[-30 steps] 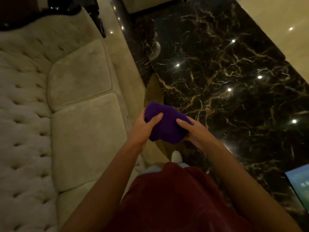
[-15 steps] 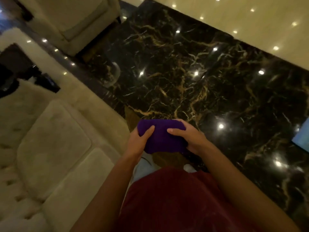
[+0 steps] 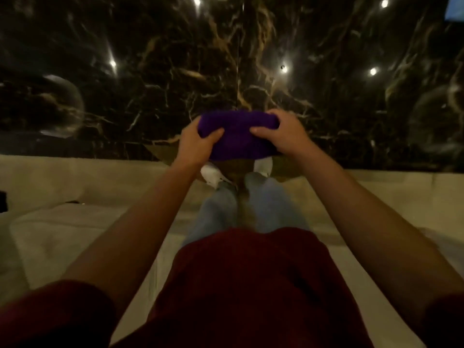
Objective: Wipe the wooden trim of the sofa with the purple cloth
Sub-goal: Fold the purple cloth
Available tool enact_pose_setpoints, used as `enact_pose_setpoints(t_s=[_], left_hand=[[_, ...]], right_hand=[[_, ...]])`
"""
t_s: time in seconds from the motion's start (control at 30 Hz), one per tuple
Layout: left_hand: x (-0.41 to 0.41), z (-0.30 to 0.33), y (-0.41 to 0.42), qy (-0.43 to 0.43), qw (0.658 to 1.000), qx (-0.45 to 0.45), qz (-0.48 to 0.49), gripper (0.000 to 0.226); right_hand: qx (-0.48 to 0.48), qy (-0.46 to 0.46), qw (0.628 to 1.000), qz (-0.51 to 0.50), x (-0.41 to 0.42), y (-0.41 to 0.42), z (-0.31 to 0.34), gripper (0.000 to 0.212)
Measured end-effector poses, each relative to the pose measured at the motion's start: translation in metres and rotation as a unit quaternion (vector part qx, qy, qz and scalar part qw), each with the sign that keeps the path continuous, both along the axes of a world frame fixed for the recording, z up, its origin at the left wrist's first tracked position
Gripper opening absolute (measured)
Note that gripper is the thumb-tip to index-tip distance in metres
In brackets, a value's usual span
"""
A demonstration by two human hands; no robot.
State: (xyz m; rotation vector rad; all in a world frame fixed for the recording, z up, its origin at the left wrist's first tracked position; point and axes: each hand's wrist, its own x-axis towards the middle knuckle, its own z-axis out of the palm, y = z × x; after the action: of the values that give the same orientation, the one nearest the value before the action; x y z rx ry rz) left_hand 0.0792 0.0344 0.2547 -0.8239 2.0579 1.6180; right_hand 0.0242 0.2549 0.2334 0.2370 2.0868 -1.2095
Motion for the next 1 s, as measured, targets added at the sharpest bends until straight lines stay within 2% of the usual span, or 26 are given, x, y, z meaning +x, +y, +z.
enact_pose_setpoints(t_s=[0.07, 0.1, 0.17, 0.2, 0.27, 0.47, 0.63, 0.83, 1.0], left_hand=[[-0.018, -0.048, 0.0, -0.016, 0.999, -0.015, -0.034, 0.038], [-0.025, -0.051, 0.002, -0.012, 0.999, -0.021, -0.046, 0.04], [-0.05, -0.111, 0.007, -0.031, 0.995, -0.039, -0.082, 0.04], [-0.052, -0.113, 0.008, -0.035, 0.995, -0.039, -0.09, 0.039], [-0.073, -0.174, 0.012, -0.047, 0.993, -0.043, -0.101, 0.037], [-0.101, -0.264, 0.015, -0.08, 0.99, -0.041, -0.11, 0.038], [-0.108, -0.287, 0.014, -0.074, 0.985, -0.074, -0.136, 0.039], [-0.11, -0.289, 0.018, -0.044, 0.968, -0.163, -0.188, 0.037], [-0.109, -0.293, 0.014, -0.061, 0.962, -0.179, -0.196, 0.043]], right_hand=[[0.036, -0.004, 0.999, -0.03, -0.003, -0.003, -0.045, 0.04], [0.046, 0.006, 0.998, -0.032, -0.006, -0.002, -0.047, 0.041], [0.072, -0.004, 0.996, -0.057, -0.019, 0.0, -0.101, 0.039], [0.073, -0.003, 0.995, -0.062, -0.018, 0.002, -0.105, 0.035], [0.082, -0.005, 0.994, -0.076, -0.033, 0.004, -0.162, 0.032], [0.097, -0.012, 0.993, -0.072, -0.055, 0.007, -0.249, 0.033], [0.115, 0.004, 0.993, -0.029, -0.063, 0.008, -0.273, 0.035], [0.14, 0.023, 0.99, -0.009, -0.074, 0.011, -0.282, 0.037], [0.156, 0.028, 0.987, -0.008, -0.075, 0.014, -0.286, 0.044]])
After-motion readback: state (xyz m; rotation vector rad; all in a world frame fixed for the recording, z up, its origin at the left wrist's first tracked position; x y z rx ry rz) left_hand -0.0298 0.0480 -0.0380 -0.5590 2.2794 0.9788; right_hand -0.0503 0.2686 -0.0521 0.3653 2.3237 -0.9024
